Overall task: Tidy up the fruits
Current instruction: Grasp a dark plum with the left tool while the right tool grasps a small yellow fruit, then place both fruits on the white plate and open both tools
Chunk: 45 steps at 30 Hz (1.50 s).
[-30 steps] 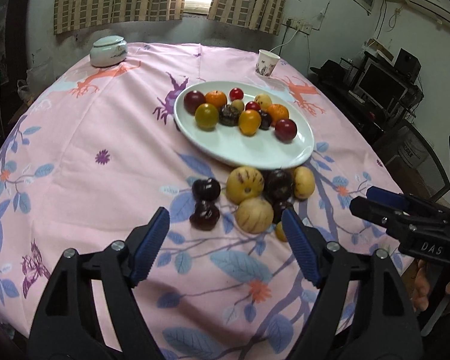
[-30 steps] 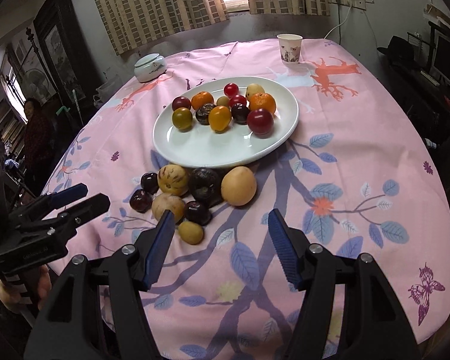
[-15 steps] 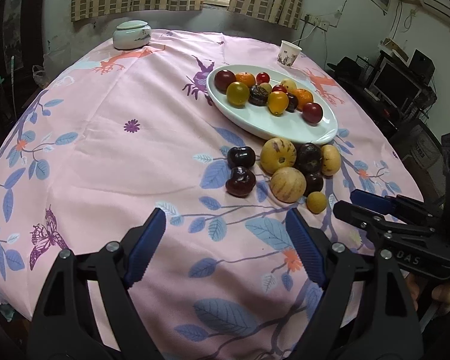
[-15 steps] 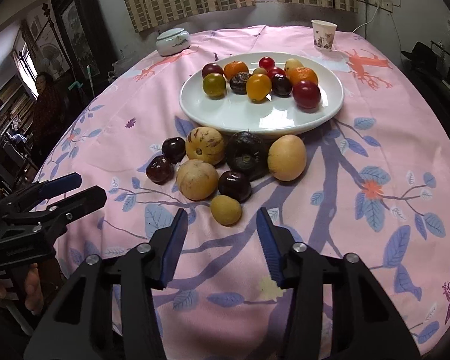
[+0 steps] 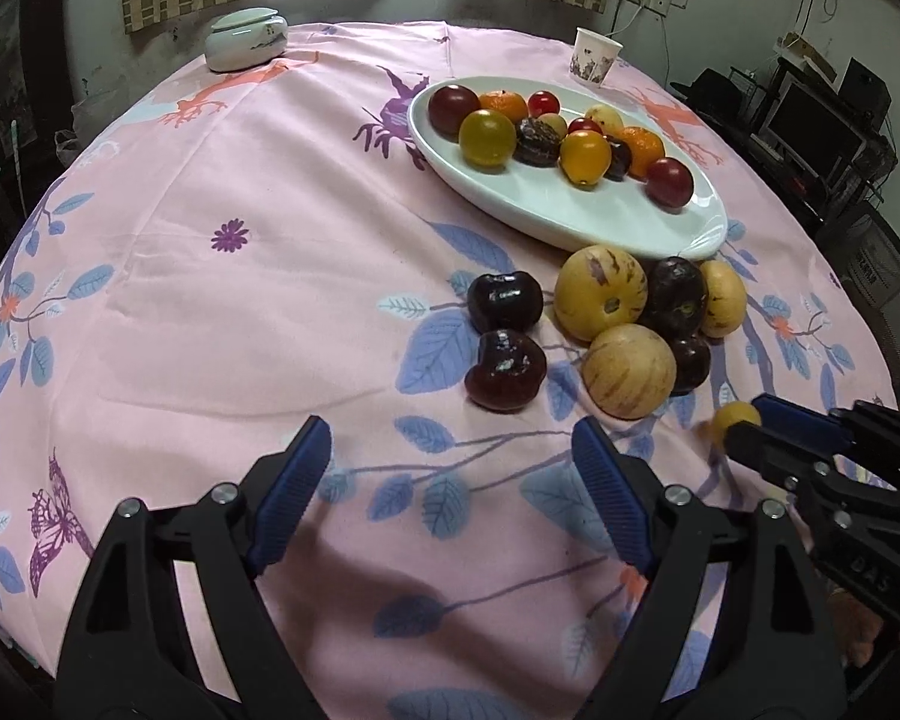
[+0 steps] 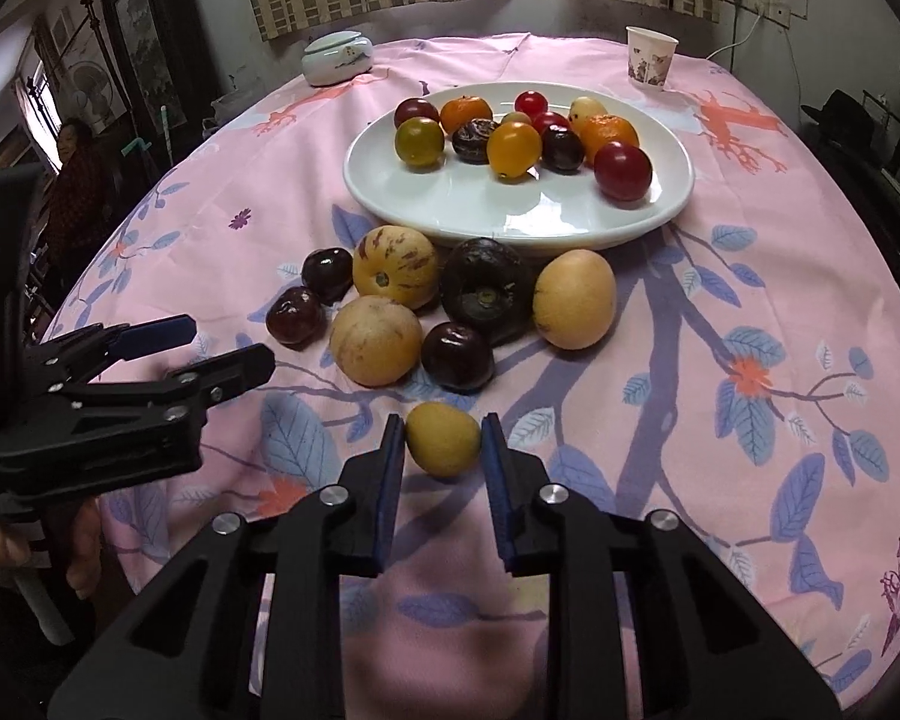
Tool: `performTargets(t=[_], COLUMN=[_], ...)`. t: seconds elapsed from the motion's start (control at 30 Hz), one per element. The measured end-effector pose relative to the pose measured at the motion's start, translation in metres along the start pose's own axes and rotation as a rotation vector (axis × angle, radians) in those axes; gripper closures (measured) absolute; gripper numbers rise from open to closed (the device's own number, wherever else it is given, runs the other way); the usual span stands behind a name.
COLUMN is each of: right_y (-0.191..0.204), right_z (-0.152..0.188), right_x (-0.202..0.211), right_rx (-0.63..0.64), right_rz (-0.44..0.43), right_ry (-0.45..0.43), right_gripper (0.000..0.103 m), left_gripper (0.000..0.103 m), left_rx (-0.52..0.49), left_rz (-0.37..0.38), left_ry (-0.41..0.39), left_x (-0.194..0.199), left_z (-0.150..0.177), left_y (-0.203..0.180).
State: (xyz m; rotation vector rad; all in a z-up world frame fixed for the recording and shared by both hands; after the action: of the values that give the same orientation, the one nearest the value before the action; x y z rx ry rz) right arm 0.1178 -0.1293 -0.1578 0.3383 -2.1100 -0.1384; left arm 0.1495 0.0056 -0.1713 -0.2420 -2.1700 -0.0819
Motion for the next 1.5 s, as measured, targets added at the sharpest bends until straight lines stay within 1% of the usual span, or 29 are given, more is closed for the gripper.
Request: performTargets(t=[0.07, 0.13, 0.17, 0.23, 0.27, 0.3, 0.33, 0.37, 0.4, 0.43, 0.47, 0.63, 0.87, 1.13, 1.37, 1.43, 1.5], right_y=[-0.004, -0.008, -0.011, -0.014, -0.016, -0.016, -0.016, -0.016, -0.015, -0.014, -0.013, -0.010, 0.001, 0.002, -0.003, -0.006, -0.011], right_z=[0.003, 0.007, 0.008, 0.011, 0.011, 0.011, 0.010, 0.010, 0.011, 0.014, 0.013, 0.015, 0.017, 0.017, 0.012, 0.005, -0.006], right_x=[0.003, 0.003, 0.001, -0.004, -0.006, -0.006, -0.007, -0.009, -0.012, -0.017, -0.017, -0.016, -0.002, 0.016, 0.025, 0.027, 0.030], right_rx=[-0.008, -0.013, -0.019, -0.036, -0.042, -0.047, -0.050, -0.051, -0.052, -0.055, -0.049, -0.026, -0.016, -0.037, -0.059, -0.062, -0.065], right_rz=[0.000, 0.000, -0.001, -0.008, -0.015, -0.021, -0.027, -0.033, -0.042, -0.052, -0.044, -0.024, -0.043, -0.065, -0.096, -0.102, -0.108], right_ry=[0.001, 0.009, 0.014, 0.028, 0.031, 0.025, 0.025, 0.031, 0.042, 0.065, 0.054, 0.052, 0.023, -0.013, -0.035, -0.040, -0.049], right_gripper=[0.077, 0.077, 0.077, 0.077, 0.076, 0.076, 0.076, 0.075, 0.075, 0.075, 0.075, 0.076, 0.076, 0.076, 0.076, 0.076, 0.076], left_gripper=[0.019, 0.021, 0.025, 0.031, 0.036, 0.047, 0.050, 0.058, 0.071, 0.074, 0.074, 0.074, 0.074, 0.074, 0.074, 0.074, 0.074], left_rx=[-0.003, 0.002, 0.009, -0.001, -0.011, -0.016, -0.020, -0.027, -0.032, -0.027, -0.021, -0.010, -0.040, -0.046, -0.042, -0.049, -0.063], left_rz=[-0.010, 0.000, 0.005, -0.006, 0.000, 0.017, 0.026, 0.033, 0.056, 0.079, 0.080, 0.117, 0.149, 0.158, 0.146, 0.138, 0.122], left_ry=[0.008, 0.018, 0.024, 0.007, 0.004, -0.001, -0.008, -0.013, -0.014, -0.014, -0.012, -0.011, -0.066, -0.096, -0.098, -0.102, -0.116], left_x=[-0.009, -0.017, -0.021, -0.022, -0.023, -0.024, -0.024, -0.023, -0.022, -0.021, -0.018, -0.002, 0.037, 0.056, 0.055, 0.053, 0.053], left_z=[-0.004, -0.008, -0.009, -0.013, -0.014, -0.015, -0.016, -0.016, -0.016, -0.015, -0.014, -0.004, 0.001, 0.003, -0.011, -0.024, -0.043], left_y=[0.000, -0.001, 0.000, -0.001, -0.003, -0.005, -0.007, -0.010, -0.013, -0.017, -0.018, -0.027, -0.041, -0.045, -0.038, -0.035, -0.031])
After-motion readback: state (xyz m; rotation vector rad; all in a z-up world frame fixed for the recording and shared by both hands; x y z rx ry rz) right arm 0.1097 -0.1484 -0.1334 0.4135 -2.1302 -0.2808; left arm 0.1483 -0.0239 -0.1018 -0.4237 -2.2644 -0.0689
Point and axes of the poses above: each gripper's, at about its wrist camera, not at the fingertips, and x roughly against the way its jaws point, y to its left, z to its underside, the point moved 9 cm from there along -x, roughly the way its jaws point, and after that the axes turned 8 degrees about -x, right-handed, at the moved point
